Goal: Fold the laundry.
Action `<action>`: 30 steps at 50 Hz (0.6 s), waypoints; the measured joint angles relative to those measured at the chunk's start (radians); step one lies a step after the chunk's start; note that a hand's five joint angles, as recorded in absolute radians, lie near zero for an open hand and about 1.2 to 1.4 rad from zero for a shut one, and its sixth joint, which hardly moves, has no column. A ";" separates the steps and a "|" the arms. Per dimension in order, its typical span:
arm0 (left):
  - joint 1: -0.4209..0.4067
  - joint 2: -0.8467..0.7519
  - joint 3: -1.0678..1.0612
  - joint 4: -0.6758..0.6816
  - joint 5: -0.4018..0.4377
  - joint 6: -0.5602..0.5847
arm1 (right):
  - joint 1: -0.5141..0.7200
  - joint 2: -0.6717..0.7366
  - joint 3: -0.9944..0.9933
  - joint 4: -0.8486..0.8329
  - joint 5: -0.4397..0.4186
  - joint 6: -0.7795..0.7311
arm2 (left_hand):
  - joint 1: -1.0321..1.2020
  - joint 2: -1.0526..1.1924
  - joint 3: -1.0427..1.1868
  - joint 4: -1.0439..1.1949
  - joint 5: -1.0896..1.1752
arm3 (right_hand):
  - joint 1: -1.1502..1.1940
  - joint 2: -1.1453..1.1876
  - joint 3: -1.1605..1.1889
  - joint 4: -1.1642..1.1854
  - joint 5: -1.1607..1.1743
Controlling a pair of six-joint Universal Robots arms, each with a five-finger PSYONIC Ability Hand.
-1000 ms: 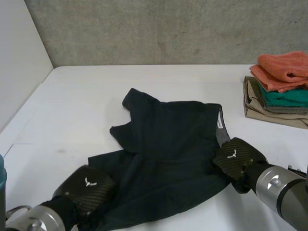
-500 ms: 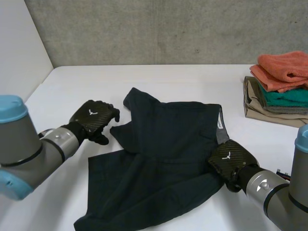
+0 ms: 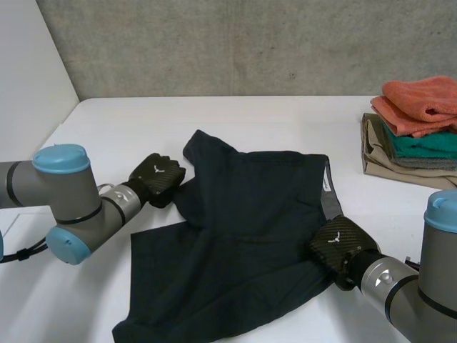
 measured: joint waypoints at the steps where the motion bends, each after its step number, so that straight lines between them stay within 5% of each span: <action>1: -0.002 -0.003 0.003 0.001 -0.002 0.000 | -0.001 0.002 0.000 0.000 0.000 0.000 | 0.020 0.042 0.038 0.046 0.039 | 0.000 0.000 0.000 0.000 0.000; 6: -0.007 -0.008 0.008 0.007 -0.023 0.002 | -0.002 0.007 0.000 -0.001 0.001 0.000 | 0.020 0.059 0.057 0.065 0.045 | 0.000 0.000 0.000 0.000 0.000; 18: -0.018 0.090 -0.078 0.037 -0.346 0.010 | 0.007 0.007 -0.001 -0.030 0.002 0.051 | 0.020 0.059 0.057 0.065 0.045 | 0.000 0.000 0.000 0.000 0.000; 30: -0.090 0.214 -0.215 0.044 -0.439 0.012 | 0.010 0.005 -0.003 -0.036 0.004 0.116 | 0.020 0.060 0.057 0.068 0.045 | 0.000 0.000 0.000 0.000 0.000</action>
